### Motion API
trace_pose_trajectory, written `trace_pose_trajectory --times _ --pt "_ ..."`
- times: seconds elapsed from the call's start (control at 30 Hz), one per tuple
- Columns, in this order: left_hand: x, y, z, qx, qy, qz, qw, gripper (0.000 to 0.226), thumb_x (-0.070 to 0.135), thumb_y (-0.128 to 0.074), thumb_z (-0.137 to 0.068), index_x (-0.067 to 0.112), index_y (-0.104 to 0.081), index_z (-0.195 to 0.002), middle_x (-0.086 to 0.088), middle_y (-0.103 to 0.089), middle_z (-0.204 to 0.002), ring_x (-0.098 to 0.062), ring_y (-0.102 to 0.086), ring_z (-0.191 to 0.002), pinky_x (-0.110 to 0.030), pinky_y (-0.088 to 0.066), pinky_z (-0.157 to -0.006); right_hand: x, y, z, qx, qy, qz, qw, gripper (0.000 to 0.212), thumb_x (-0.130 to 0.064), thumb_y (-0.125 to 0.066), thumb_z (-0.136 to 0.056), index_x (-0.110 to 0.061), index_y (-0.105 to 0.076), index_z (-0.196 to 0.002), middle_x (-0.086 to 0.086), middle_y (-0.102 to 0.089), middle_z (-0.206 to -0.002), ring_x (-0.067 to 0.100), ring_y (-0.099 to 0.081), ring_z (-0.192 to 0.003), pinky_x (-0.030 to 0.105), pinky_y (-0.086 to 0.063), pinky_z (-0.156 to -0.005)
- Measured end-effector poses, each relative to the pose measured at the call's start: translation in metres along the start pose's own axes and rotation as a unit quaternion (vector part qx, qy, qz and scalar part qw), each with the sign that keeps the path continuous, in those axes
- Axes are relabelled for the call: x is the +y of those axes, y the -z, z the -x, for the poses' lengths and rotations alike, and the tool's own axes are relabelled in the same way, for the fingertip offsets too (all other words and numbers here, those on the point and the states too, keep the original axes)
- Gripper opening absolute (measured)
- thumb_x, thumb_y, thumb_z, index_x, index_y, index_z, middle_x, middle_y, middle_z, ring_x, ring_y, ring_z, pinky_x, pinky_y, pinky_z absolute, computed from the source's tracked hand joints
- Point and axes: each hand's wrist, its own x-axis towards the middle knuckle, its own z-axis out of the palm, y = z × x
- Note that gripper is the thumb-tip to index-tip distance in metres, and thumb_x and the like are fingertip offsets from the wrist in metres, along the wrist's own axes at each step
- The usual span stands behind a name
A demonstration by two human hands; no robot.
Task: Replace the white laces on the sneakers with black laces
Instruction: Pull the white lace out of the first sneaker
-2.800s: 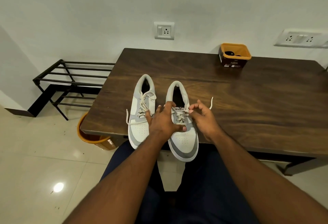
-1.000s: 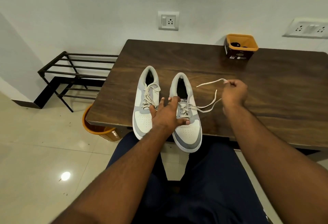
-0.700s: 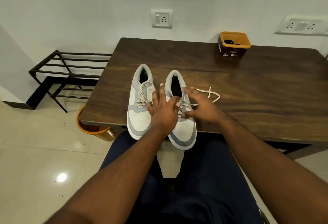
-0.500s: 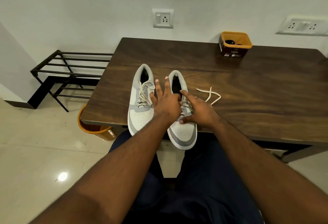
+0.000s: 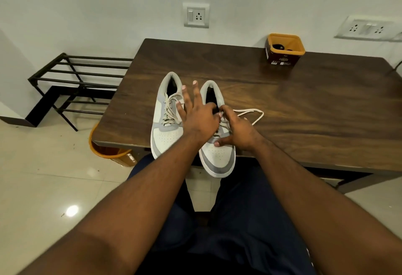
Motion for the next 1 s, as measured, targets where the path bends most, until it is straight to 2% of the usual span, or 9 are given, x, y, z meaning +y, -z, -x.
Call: trace_pose_trajectory --times 0.2,0.33,0.5,0.67,0.73,0.8,0.87,0.93,1.0 --pt "-0.01 -0.008 0.002 0.1 0.053 0.138 0.984 0.012 0.02 -0.056 -0.096 0.022 -0.068 -0.093 -0.004 -0.004 -0.165 -0.033 0.01 -0.15 -0.055 -0.001 -0.117 -0.001 0.003 0.001 -0.006 -0.015 0.003 1.0 0.107 -0.043 -0.091 -0.052 -0.037 -0.025 -0.137 -0.001 -0.053 -0.137 0.023 -0.054 -0.12 0.049 -0.04 -0.104" --pt "-0.007 -0.003 0.013 0.262 0.25 0.362 0.859 0.016 0.025 -0.053 -0.099 0.017 -0.063 -0.108 -0.005 -0.018 -0.161 -0.031 -0.006 -0.15 -0.058 -0.016 -0.117 0.001 0.0 0.0 -0.008 -0.015 0.012 1.0 0.108 -0.048 -0.09 -0.051 -0.04 -0.023 -0.136 -0.001 -0.052 -0.139 0.026 -0.052 -0.124 0.054 -0.035 -0.108" --pt "-0.002 -0.005 0.009 0.07 0.042 0.059 0.995 0.023 0.047 -0.051 -0.096 0.032 -0.063 -0.109 -0.006 0.01 -0.164 -0.036 0.024 -0.146 -0.059 0.007 -0.115 0.003 0.0 -0.002 -0.01 -0.007 0.031 0.999 0.114 -0.048 -0.089 -0.054 -0.037 -0.019 -0.143 -0.001 -0.049 -0.143 0.025 -0.046 -0.13 0.052 -0.033 -0.11" --pt "-0.006 -0.005 0.001 0.067 0.01 0.041 0.997 0.01 0.023 -0.058 -0.094 0.025 -0.067 -0.092 -0.002 -0.008 -0.164 -0.033 0.012 -0.15 -0.057 0.004 -0.117 0.003 0.0 0.0 -0.006 -0.013 0.027 1.0 0.11 -0.048 -0.089 -0.054 -0.038 -0.021 -0.14 -0.002 -0.052 -0.139 0.026 -0.051 -0.125 0.052 -0.036 -0.108" --pt "-0.012 -0.001 0.002 0.211 0.09 0.244 0.942 0.01 0.016 -0.054 -0.096 0.015 -0.064 -0.096 -0.006 -0.033 -0.154 -0.028 -0.021 -0.146 -0.053 -0.019 -0.118 0.005 0.0 0.0 -0.011 -0.01 0.037 0.999 0.109 -0.048 -0.088 -0.057 -0.036 -0.02 -0.142 -0.001 -0.051 -0.141 0.027 -0.049 -0.127 0.051 -0.035 -0.108" --pt "-0.021 0.01 -0.001 0.344 0.213 0.439 0.802 0.014 0.017 -0.051 -0.098 0.008 -0.059 -0.106 -0.012 -0.045 -0.141 -0.025 -0.043 -0.13 -0.051 -0.037 -0.109 0.005 0.0 -0.001 -0.021 -0.002 0.057 0.998 0.109 -0.049 -0.085 -0.062 -0.032 -0.018 -0.146 0.001 -0.046 -0.146 0.027 -0.044 -0.132 0.05 -0.033 -0.11" --pt "-0.031 0.022 -0.004 0.38 0.316 0.46 0.738 0.028 0.022 -0.052 -0.098 0.015 -0.052 -0.125 -0.016 -0.036 -0.148 -0.035 -0.031 -0.141 -0.05 -0.023 -0.118 0.004 0.002 -0.001 -0.027 0.003 0.074 0.997 0.108 -0.05 -0.083 -0.065 -0.029 -0.016 -0.147 0.002 -0.042 -0.149 0.027 -0.041 -0.135 0.05 -0.031 -0.111" --pt "-0.036 0.025 -0.002 0.334 0.296 0.296 0.845 0.056 0.024 -0.056 -0.096 0.022 -0.033 -0.147 -0.016 -0.01 -0.162 -0.039 0.002 -0.15 -0.05 -0.001 -0.119 0.002 0.004 0.0 -0.033 0.012 0.086 0.996 0.107 -0.048 -0.083 -0.066 -0.029 -0.016 -0.148 0.003 -0.042 -0.149 0.026 -0.041 -0.135 0.048 -0.032 -0.111" --pt "-0.036 0.02 0.008 0.234 0.107 0.087 0.962 0.065 0.026 -0.056 -0.096 0.023 -0.026 -0.153 -0.014 -0.005 -0.164 -0.037 0.009 -0.149 -0.053 0.002 -0.118 0.001 0.006 -0.001 -0.057 0.004 0.055 0.997 0.1 -0.047 -0.08 -0.071 -0.031 -0.018 -0.148 0.002 -0.043 -0.148 0.024 -0.044 -0.132 0.046 -0.036 -0.109"
